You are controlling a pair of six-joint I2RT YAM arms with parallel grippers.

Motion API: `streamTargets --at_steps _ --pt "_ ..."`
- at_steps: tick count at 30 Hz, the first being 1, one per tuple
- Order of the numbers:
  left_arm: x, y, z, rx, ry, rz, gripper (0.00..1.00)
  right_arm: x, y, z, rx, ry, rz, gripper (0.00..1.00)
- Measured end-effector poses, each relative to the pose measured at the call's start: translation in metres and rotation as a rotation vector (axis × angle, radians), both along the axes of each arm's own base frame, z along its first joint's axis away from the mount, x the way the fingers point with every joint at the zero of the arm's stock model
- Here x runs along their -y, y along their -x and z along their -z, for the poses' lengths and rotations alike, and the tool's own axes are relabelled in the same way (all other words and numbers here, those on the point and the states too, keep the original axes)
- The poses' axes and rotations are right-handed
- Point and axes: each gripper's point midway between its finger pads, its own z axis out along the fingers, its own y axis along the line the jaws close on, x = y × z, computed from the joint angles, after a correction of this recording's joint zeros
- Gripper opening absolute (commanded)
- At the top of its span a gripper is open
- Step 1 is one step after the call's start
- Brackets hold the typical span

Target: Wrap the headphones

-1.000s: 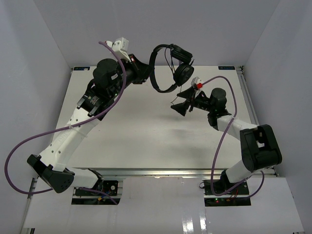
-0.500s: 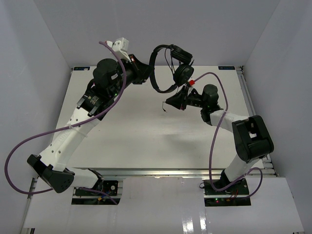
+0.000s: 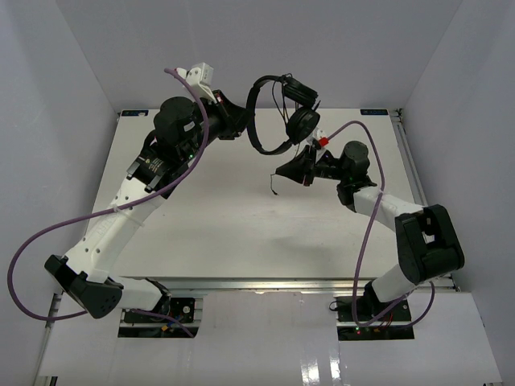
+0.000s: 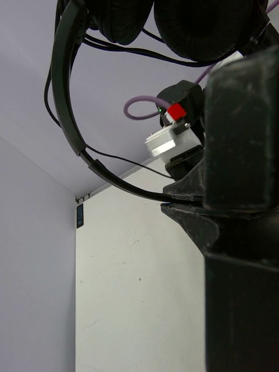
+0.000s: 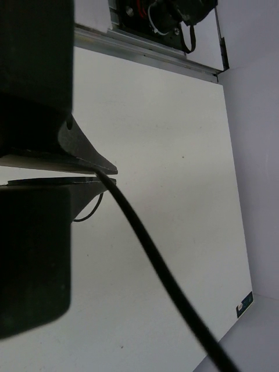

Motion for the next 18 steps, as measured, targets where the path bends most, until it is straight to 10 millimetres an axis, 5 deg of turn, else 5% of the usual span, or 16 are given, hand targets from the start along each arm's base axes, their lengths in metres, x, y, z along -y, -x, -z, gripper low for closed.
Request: streamTargets --at_steps 5,12,18 --pt "-0.002 -0.001 0.0 0.009 -0.012 -0.011 0.0 0.013 0.028 -0.008 0.074 0.046 0.0 0.08" --pt "-0.011 -0.007 0.014 0.002 -0.038 -0.067 0.0 0.038 0.073 0.024 0.084 0.189 0.012 0.08" --pt "-0.014 -0.016 0.029 -0.022 -0.057 -0.11 0.0 0.06 0.088 0.049 0.07 0.366 0.069 0.08"
